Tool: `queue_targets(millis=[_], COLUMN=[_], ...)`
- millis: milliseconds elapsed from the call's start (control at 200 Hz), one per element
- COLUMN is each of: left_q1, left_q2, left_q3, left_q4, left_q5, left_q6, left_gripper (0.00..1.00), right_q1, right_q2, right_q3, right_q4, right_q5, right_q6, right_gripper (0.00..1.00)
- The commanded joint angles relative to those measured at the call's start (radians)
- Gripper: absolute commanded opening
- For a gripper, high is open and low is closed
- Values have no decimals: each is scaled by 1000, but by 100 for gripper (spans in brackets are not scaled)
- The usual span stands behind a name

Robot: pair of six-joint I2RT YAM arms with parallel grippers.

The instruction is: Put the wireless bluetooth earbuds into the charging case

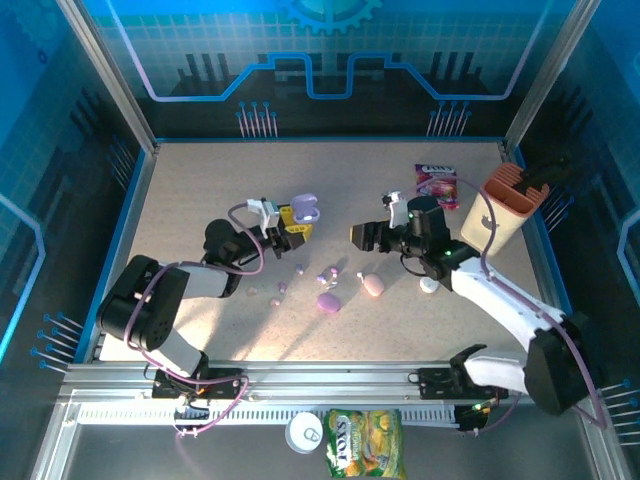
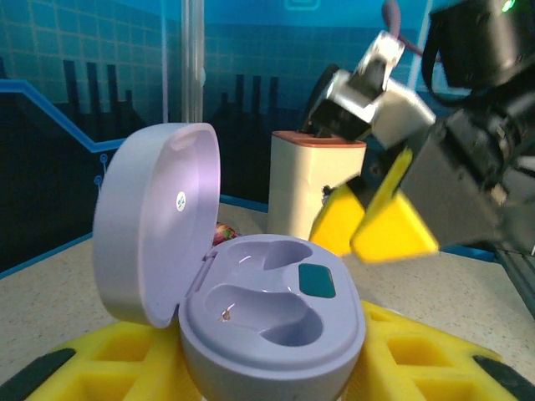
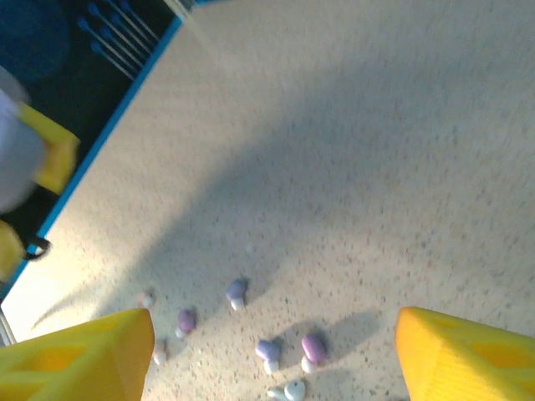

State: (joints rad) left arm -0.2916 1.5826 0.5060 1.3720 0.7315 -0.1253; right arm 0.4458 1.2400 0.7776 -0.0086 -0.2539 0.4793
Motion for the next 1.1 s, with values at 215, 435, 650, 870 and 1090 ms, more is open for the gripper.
queue_targets(millis=[215,435,650,870,1090], left_q1=[43,76,84,86,86], left_q2=[-97,-162,-236,-282,-285], left_q3=[-46,-85,-100,-98,-97], left_q4=[30,29,4,-71,-94], left_q5=[11,-4,-26,-29,-29], left_q6=[-37,-59,-56,-24,-20], left_gripper=[42,42,41,41,42], right_q1=[66,137,185,223,228], right_q2=[342,547,663,713,736], right_q3=[215,390,488,511,501], right_q4=[-184,-326,-395,-417,-419], right_q5=[-286,-293,-291,-266,-248], right_q6=[-183,-296,-333,-336,-338], right_gripper=[66,62,60,59,59])
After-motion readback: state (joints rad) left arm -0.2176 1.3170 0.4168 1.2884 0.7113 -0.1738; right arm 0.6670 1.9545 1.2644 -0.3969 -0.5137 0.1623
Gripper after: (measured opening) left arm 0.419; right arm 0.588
